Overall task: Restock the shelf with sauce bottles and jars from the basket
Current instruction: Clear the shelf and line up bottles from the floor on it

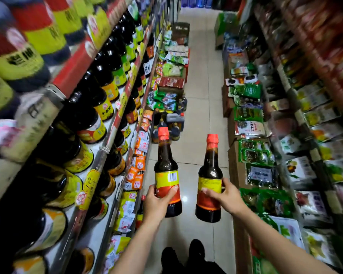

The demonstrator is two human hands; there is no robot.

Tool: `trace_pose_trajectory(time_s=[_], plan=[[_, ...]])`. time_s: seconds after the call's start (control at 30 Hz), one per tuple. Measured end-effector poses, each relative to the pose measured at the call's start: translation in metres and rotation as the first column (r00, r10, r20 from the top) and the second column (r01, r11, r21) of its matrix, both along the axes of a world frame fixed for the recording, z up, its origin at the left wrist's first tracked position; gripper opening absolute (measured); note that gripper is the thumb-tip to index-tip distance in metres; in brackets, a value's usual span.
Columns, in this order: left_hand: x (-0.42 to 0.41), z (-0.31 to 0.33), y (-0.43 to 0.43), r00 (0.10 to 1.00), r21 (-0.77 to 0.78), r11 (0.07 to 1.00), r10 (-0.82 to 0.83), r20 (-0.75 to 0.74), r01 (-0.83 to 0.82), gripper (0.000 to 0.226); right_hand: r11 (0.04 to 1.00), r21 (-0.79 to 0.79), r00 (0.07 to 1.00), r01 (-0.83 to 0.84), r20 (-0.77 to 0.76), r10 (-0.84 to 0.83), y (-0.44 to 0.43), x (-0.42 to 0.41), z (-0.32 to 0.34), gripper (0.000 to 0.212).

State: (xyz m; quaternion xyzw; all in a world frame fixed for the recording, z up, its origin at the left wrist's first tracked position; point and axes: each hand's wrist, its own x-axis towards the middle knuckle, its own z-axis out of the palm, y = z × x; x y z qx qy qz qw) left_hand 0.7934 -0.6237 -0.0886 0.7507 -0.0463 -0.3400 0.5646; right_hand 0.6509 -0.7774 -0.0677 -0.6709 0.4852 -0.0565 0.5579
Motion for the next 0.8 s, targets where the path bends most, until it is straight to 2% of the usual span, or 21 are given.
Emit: trace_pose_trajectory(time_s=[0.23,0.47,0.6,0.8], plan=[[-0.004,0.054,0.026,0.994,-0.105,0.989,0.107,0.032,-0.103,0.028,0.997,-0.031,0.987,-0.064,0.148,0.068,0.005,0.0,0.043,0.051],[-0.019,0.075,0.049,0.967,-0.092,0.97,0.235,0.1,-0.226,0.04,0.964,-0.047,0.939,-0.262,0.22,0.265,0.006,0.013,0.05,0.051],[-0.04,0.081,0.059,0.912,-0.097,0.921,0.388,0.132,-0.378,0.027,0.919,-0.069,0.888,-0.389,0.236,0.393,0.003,0.024,0.049,0.049],[-0.083,0.09,0.088,0.773,-0.097,0.788,0.615,0.154,-0.608,0.025,0.825,-0.067,0.781,-0.562,0.287,0.555,0.016,0.04,0.052,0.042]])
